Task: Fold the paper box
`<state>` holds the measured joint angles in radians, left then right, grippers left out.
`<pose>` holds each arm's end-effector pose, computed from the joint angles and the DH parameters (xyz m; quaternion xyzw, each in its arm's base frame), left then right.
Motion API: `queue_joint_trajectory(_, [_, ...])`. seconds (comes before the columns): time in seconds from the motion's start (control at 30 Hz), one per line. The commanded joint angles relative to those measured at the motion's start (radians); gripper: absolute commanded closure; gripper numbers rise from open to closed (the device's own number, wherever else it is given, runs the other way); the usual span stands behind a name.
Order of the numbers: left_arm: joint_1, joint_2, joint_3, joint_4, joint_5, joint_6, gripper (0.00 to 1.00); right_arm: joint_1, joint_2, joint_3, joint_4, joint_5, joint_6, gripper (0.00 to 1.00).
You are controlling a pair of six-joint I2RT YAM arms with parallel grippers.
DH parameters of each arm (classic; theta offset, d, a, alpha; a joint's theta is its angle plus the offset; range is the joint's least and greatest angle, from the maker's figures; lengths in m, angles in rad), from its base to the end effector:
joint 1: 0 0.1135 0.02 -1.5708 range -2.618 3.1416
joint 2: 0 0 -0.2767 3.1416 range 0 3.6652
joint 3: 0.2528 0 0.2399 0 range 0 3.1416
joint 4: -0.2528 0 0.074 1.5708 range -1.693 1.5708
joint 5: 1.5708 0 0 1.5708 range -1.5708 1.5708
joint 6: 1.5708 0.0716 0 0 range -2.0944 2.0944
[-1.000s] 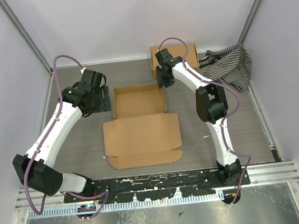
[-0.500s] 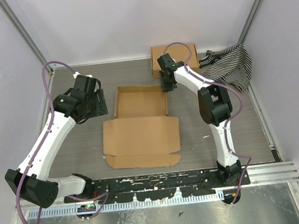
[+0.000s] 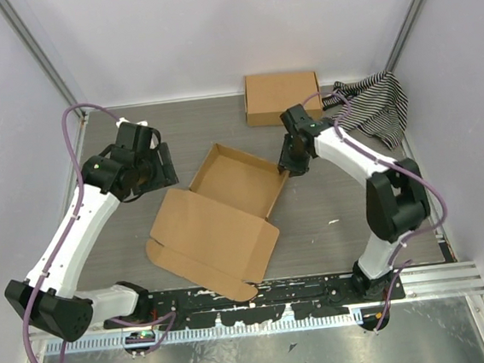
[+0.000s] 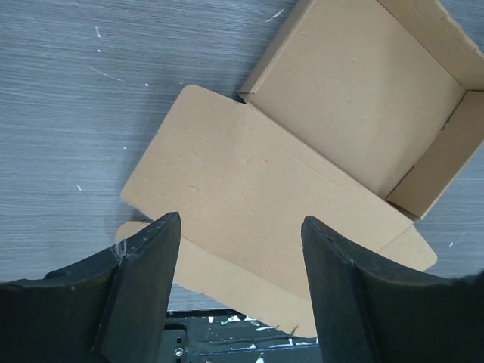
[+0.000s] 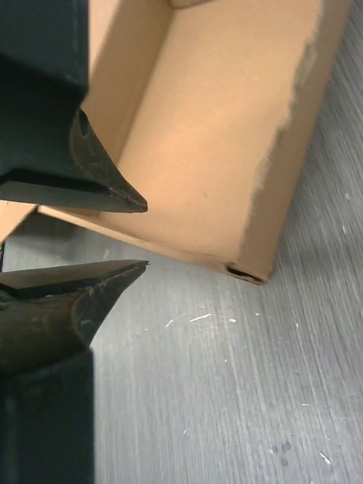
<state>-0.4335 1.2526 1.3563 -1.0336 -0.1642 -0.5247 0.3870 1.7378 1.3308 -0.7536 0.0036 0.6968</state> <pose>0.2270 -0.0922 0.3441 -0.0689 0.9437 -0.0756 0.3145 0.3345 0.1360 0.2160 0.1514 0.9673 0.1035 0.1754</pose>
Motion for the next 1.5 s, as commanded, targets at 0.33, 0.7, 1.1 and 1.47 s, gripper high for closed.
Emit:
queue_joint_trajectory(0.33, [0.002, -0.039, -0.100, 0.110, 0.272, 0.000, 0.90, 0.014, 0.112, 0.330, 0.188, -0.151, -0.669, 0.47])
queue_joint_trajectory(0.7, [0.004, -0.114, -0.157, 0.126, 0.222, -0.062, 0.27, 0.058, 0.363, 0.545, 0.156, -0.261, -0.716, 0.45])
queue_joint_trajectory(1.1, [0.003, -0.160, -0.173, 0.090, 0.180, -0.081, 0.27, 0.140, 0.472, 0.606, 0.109, -0.085, -0.703, 0.50])
queue_joint_trajectory(1.47, [0.004, -0.167, -0.217, 0.105, 0.221, -0.110, 0.29, 0.123, 0.438, 0.496, 0.098, 0.090, -0.543, 0.84])
